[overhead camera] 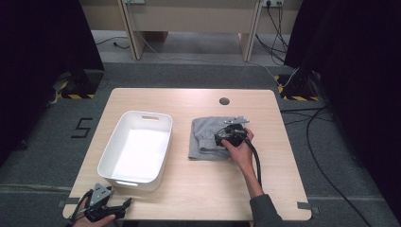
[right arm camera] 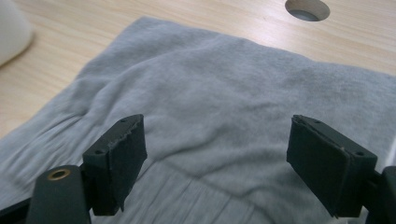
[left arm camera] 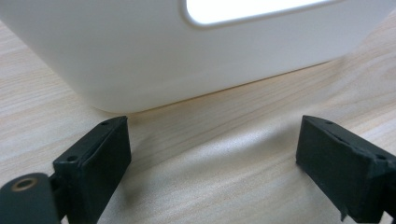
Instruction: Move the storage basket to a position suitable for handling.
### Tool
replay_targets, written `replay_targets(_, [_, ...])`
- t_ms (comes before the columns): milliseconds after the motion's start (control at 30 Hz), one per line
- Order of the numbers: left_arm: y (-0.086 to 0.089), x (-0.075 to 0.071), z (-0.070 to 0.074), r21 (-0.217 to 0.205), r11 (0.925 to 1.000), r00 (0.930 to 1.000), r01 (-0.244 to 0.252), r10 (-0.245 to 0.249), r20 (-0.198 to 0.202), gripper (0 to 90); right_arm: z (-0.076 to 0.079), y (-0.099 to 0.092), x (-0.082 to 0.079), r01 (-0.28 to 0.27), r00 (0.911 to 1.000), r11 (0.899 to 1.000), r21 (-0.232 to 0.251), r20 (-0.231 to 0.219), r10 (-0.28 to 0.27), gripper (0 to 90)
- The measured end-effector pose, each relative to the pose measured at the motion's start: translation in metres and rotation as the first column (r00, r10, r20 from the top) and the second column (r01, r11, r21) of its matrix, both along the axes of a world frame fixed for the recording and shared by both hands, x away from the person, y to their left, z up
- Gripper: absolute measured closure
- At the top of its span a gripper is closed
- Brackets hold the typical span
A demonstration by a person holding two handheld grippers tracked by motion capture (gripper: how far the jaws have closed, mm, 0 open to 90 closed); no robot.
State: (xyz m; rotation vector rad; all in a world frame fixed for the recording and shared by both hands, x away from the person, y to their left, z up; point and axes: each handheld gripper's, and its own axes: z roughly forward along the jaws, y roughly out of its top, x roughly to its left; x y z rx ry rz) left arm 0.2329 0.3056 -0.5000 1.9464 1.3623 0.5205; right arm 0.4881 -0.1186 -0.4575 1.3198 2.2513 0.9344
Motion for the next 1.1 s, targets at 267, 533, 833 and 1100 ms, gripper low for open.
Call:
replay_targets(267, [0.000, 0.000, 0.000, 0.002, 1.0000, 1.0000, 0.002, -0.002, -0.002, 9.4, -0.024, 0.005, 0.012, 0.047, 0.9981, 0.999, -0.001, -0.040, -0.047, 18.6])
replay_targets(533, [0.000, 0.000, 0.000, 0.004, 1.0000, 1.0000, 0.002, -0.002, -0.003, 9.4, -0.024, 0.002, -0.004, 0.044, 0.9976, 0.999, 0.006, -0.054, -0.043, 18.8])
replay_targets(833, [0.000, 0.000, 0.000, 0.000, 1.0000, 1.0000, 0.000, 0.000, -0.001, 9.4, -0.024, -0.004, -0.054, 0.028, 0.9990, 1.000, 0.011, -0.034, -0.028, 18.8])
replay_targets(1100, [0.000, 0.000, 0.000, 0.001, 1.0000, 1.0000, -0.002, 0.002, -0.003, 9.3, -0.026, -0.005, -0.107, 0.028, 0.9996, 0.999, 0.044, -0.008, -0.028, 18.7])
